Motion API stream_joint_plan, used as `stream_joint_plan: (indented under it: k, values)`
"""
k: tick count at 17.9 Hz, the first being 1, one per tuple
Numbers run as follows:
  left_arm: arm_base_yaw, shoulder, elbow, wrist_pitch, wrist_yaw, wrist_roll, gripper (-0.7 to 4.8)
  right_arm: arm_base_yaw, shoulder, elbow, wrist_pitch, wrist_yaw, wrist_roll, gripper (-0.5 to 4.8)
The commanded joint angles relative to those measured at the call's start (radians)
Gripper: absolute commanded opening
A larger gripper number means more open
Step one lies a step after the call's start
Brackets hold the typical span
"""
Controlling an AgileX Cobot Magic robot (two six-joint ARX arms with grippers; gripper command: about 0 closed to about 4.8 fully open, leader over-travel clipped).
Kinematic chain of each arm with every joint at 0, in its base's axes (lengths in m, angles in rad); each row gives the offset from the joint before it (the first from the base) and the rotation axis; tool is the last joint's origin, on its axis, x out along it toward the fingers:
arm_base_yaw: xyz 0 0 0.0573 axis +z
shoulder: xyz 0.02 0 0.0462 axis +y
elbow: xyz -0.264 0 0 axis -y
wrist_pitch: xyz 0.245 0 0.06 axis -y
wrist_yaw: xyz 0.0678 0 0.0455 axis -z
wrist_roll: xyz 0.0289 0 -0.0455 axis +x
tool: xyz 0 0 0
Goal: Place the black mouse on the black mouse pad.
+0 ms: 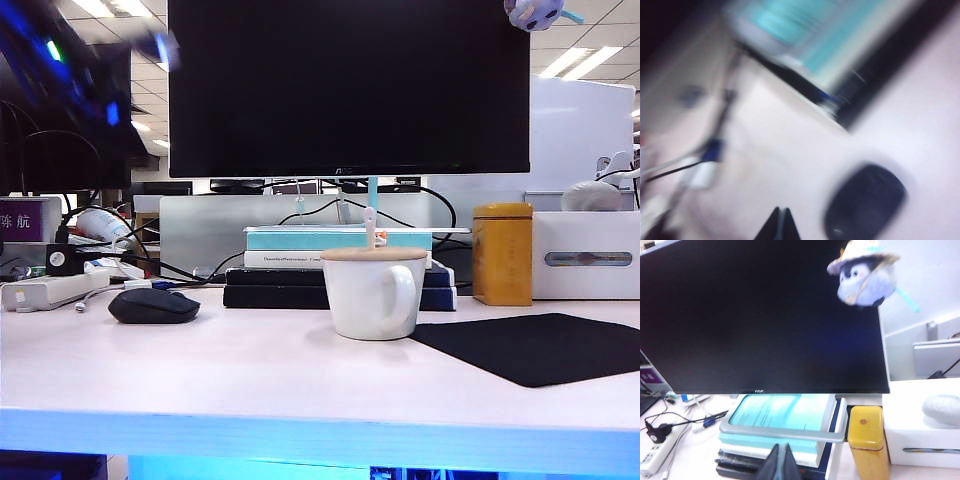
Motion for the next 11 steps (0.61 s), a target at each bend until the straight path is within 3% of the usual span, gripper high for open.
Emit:
stream_joint_plan:
  k: [1, 3, 5, 6, 7, 8, 11]
  values:
    - [-0.048, 0.087, 0.003, -0.032, -0.005, 0.269, 0.22, 0.001, -0.002, 0.005, 0.021, -0.004, -0.003, -0.02]
    - [-0.056, 0.117, 0.003, -0.048, -0.008, 0.26, 0.59, 0.0, -0.002, 0.005, 0.021, -0.004, -0.003, -0.02]
    - [-0.056, 0.14, 0.002, -0.083, -0.034, 0.246, 0.62, 0.0, -0.002, 0.005, 0.02, -0.013, -0.003, -0.02]
    - [-0.056, 0.145, 0.002, -0.108, -0.053, 0.246, 1.69, 0.0, -0.002, 0.005, 0.021, -0.04, -0.003, -0.02]
    - [-0.056, 0.145, 0.002, -0.111, -0.051, 0.243, 3.45, 0.0, -0.001, 0.005, 0.021, -0.045, -0.003, -0.02]
    - [-0.056, 0.145, 0.002, -0.108, -0.052, 0.234, 4.79, 0.0, -0.002, 0.005, 0.021, -0.045, -0.003, -0.02]
    - [-0.056, 0.145, 0.003, -0.109, -0.052, 0.234, 4.79, 0.0, -0.002, 0.005, 0.021, -0.046, -0.003, -0.02]
